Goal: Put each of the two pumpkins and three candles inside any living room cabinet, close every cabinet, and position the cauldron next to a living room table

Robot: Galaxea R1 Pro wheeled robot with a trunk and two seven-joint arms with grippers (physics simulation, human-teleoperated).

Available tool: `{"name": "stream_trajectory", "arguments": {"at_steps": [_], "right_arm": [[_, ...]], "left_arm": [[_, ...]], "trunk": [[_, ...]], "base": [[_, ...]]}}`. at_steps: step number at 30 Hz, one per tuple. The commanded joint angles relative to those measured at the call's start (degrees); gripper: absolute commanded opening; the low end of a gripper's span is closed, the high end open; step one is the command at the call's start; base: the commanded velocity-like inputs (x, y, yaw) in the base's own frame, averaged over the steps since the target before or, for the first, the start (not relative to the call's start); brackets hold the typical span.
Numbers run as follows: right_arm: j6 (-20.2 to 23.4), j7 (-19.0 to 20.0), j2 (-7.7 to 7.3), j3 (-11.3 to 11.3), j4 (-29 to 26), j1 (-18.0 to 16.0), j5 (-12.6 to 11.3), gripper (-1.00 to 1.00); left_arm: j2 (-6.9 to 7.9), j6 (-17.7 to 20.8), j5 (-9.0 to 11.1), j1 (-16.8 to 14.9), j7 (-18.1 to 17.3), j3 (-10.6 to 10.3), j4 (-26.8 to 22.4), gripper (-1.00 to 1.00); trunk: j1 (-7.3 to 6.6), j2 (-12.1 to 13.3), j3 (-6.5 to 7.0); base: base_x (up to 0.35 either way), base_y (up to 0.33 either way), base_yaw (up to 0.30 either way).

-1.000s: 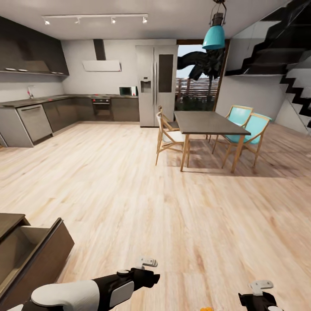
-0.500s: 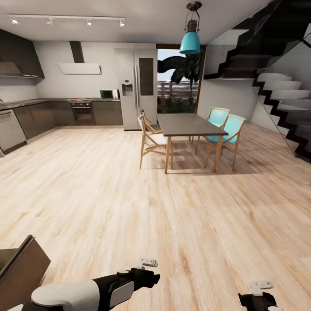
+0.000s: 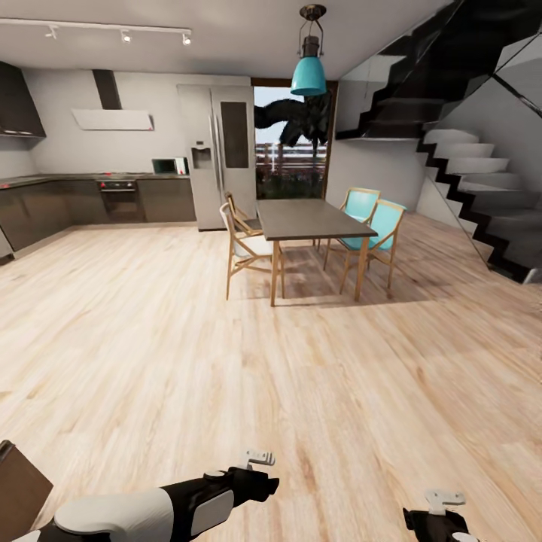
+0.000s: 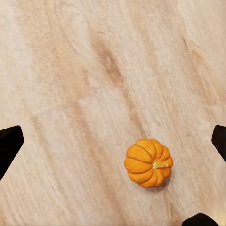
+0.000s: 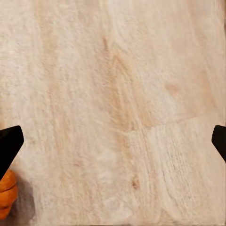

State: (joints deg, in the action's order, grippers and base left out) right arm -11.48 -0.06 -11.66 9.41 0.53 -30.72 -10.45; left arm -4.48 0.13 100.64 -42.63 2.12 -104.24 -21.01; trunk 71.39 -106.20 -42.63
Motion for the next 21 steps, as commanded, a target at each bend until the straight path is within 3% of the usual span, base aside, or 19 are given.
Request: {"name": "stream_trajectory", "arguments": {"at_steps": [1, 4, 12, 21], "right_arm": [[0.01, -0.01, 0.01, 0.0, 0.0, 0.01, -0.44, 1.0], [0.05, -0.03, 0.05, 0.0, 0.0, 0.03, -1.7, 1.0], [0.06, -0.03, 0.06, 0.0, 0.0, 0.04, -2.05, 1.0], [0.13, -0.03, 0.06, 0.0, 0.0, 0.04, -2.1, 1.0]], "left_arm": [[0.0, 0.01, 0.0, 0.0, 0.0, 0.0, 0.0, 1.0], [0.0, -0.03, 0.0, 0.0, 0.0, 0.0, 0.0, 1.0], [0.0, -0.01, 0.0, 0.0, -0.01, -0.02, -0.07, 1.0], [-0.09, 0.03, 0.0, 0.0, -0.01, -0.08, -0.11, 1.0]], "trunk": [[0.0, 0.0, -0.08], [0.0, 0.0, -0.33], [0.0, 0.0, -1.01], [0.0, 0.0, -1.78]], "base": [[0.001, 0.0, -0.117], [0.0, 0.0, -0.128], [0.01, -0.014, -0.14], [0.108, -0.197, -0.145]]}}
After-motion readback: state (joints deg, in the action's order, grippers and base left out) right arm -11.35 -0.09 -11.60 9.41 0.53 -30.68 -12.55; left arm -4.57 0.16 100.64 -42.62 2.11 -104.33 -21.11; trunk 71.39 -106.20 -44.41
